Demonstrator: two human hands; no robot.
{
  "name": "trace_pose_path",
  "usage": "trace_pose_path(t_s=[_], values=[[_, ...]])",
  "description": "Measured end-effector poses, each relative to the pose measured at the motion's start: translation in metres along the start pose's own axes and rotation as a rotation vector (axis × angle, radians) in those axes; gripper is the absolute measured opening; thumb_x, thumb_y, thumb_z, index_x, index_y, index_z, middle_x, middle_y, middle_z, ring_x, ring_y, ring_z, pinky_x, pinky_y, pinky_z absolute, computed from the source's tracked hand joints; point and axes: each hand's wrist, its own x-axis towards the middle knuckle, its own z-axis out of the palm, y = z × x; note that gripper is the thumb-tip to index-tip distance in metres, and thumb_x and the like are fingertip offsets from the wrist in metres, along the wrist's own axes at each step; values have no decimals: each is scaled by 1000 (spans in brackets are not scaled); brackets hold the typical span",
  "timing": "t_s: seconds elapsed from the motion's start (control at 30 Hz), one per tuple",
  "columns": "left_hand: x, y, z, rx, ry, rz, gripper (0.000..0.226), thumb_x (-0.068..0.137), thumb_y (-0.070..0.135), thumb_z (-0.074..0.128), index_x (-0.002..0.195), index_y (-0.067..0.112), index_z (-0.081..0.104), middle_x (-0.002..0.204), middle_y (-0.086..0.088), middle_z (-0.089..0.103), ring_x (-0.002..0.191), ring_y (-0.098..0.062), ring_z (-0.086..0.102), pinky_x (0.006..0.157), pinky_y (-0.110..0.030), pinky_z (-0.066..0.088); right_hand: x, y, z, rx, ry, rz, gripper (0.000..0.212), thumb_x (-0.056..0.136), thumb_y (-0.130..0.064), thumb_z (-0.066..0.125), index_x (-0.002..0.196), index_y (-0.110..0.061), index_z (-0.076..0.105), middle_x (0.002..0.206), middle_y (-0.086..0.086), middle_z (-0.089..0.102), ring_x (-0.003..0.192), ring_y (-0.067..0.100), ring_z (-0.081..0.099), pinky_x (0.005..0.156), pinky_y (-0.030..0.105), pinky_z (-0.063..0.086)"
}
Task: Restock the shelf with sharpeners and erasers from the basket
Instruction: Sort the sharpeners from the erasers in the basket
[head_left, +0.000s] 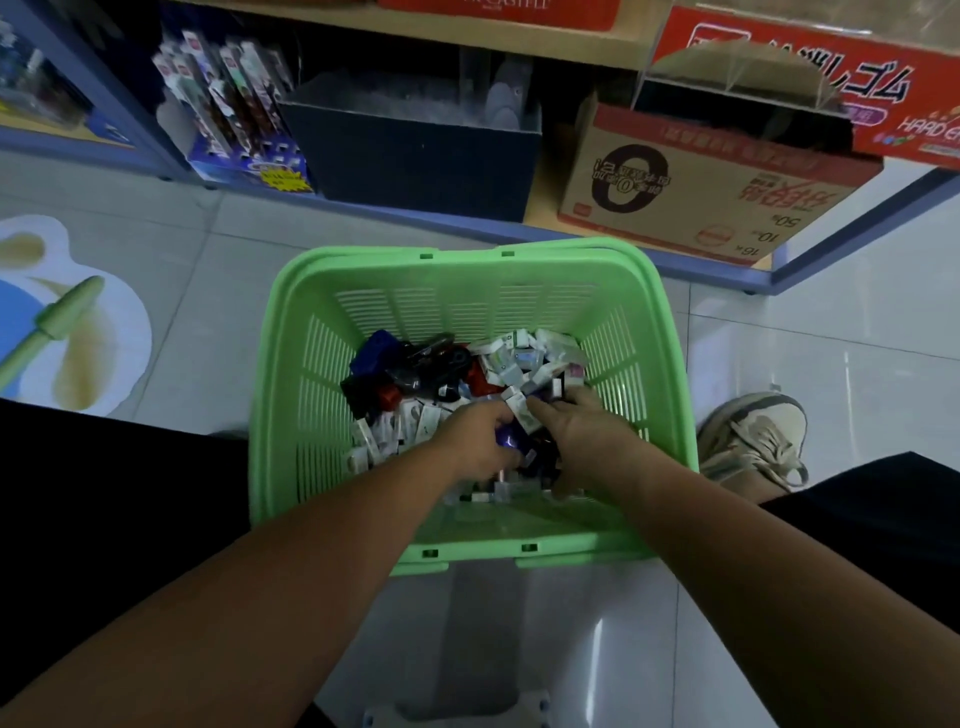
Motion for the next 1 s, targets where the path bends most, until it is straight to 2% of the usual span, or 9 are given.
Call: trace_pose_path(t_s=[0.17,0.33,0.43,0.53,0.63,0.73,0.83,0.93,1.0], values=[[-5,-6,-29,-142,90,-112,33,73,18,89,99,20,68,100,-4,71,91,-20,69,84,-38,60,13,-3,4,-122,102,43,113,81,-41,86,163,-22,12,150,1,51,146,32,29,103,43,53],[-19,-21,-71,-419,641,-165,27,83,33,84,91,27,59,91,-6,72,81,-28,72,73,-39,60,27,-2,1,-125,184,57,82,94,-31,71,160,-24,22,129,-1,66,138,31,38,85,40,55],[-28,-30,-68,-289,610,-270,19,90,26,75,100,11,68,82,-14,73,73,-32,74,69,-46,64,22,-3,-7,-34,203,48,56,94,-30,73,144,-24,47,119,1,70,125,30,52,89,42,58],[-31,-29,-50,-133,370,-247,18,93,25,72,90,7,71,83,-15,73,79,-30,74,76,-42,63,11,-5,-26,212,168,80,27,92,-26,74,118,-24,67,104,1,70,96,25,67,86,38,60],[-27,-25,-37,-198,243,-156,5,89,22,76,87,20,72,86,-4,74,86,-27,71,86,-41,61,5,-4,-44,568,270,89,17,92,-22,77,108,-19,74,104,3,72,89,23,69,81,35,60],[-25,-21,-44,-209,408,-116,5,95,18,68,97,15,71,90,-3,73,88,-25,71,76,-29,54,6,-27,-63,1022,365,84,16,91,-20,80,105,-20,72,107,-3,71,86,21,71,72,33,62],[-34,-15,-66,-120,658,-96,10,98,16,59,105,12,65,92,-4,69,81,-24,64,68,-27,43,16,-66,-84,1242,298,-27,31,94,-24,78,122,-17,68,113,-1,67,83,11,69,60,21,58],[-41,-14,-77,-94,757,-62,12,95,11,56,105,17,56,96,-4,65,81,-26,62,68,-31,47,26,-76,-95,1416,136,-57,41,89,-42,81,125,-25,68,121,-1,69,107,19,68,86,35,61],[-39,-16,-73,-9,810,-14,17,93,11,58,109,15,58,105,-5,62,84,-26,62,72,-35,53,22,-60,-96,1309,210,-6,28,93,-37,77,117,-25,71,119,-2,70,112,21,66,96,41,56]])
